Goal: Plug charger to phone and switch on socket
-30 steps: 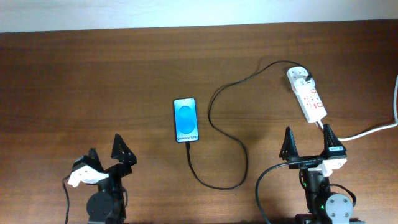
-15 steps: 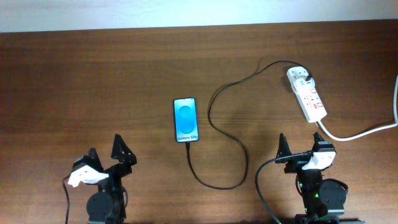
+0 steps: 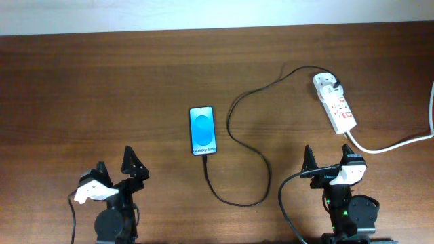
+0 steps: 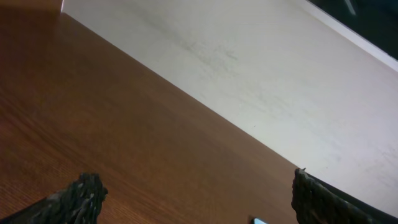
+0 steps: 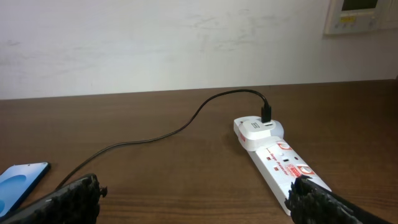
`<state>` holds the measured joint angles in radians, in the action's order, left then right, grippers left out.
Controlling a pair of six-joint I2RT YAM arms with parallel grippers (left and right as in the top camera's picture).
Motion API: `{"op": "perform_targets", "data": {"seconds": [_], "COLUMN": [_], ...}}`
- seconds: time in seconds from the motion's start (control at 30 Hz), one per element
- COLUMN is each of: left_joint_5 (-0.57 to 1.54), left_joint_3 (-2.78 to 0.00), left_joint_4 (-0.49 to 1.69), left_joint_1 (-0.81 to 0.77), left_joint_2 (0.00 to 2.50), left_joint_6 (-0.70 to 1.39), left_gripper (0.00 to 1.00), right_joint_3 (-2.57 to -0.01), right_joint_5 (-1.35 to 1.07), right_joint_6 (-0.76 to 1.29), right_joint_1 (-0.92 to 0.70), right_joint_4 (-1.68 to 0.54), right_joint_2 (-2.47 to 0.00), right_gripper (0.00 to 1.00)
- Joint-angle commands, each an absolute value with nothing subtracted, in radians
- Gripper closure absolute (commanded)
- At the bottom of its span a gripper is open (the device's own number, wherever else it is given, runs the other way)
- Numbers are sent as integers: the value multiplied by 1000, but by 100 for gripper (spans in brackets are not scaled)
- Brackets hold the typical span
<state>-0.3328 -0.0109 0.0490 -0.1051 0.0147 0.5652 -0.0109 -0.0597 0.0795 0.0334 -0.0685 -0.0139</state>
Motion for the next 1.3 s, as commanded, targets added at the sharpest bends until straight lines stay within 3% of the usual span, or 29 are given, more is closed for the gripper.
{"op": "perform_targets", "data": {"seconds": [0.0,0.17,0.2,0.27,0.43,1.27], "left_joint_5": [-344,-345,-327,-130,4,4], "left_joint_3": [-9,-8,-8,-8,-8,-9], "left_joint_4": [55,50,56,71,84,84], "left_joint_1": [-102,-102,-102,-102,-102,-33], "left_joint_2": [12,5,5,5,5,7], "left_joint_6": [552,533,480,112,-65,-84], "left_gripper": [1,1,1,1,1,1], "right_joint_3": [-6,-6,-6,-6,-6,-6], "right_joint_5": [-47,-47,-47,-47,-47,-47], "right_joint_6": [86,86,86,86,86,86], "right_joint_1": [27,27,27,27,27,26], "right_joint_4": [-75,-75,-75,-75,-75,-75], "right_joint_2": [-3,-3,-3,-3,-3,-3], "right_gripper": [2,2,2,2,2,2]}}
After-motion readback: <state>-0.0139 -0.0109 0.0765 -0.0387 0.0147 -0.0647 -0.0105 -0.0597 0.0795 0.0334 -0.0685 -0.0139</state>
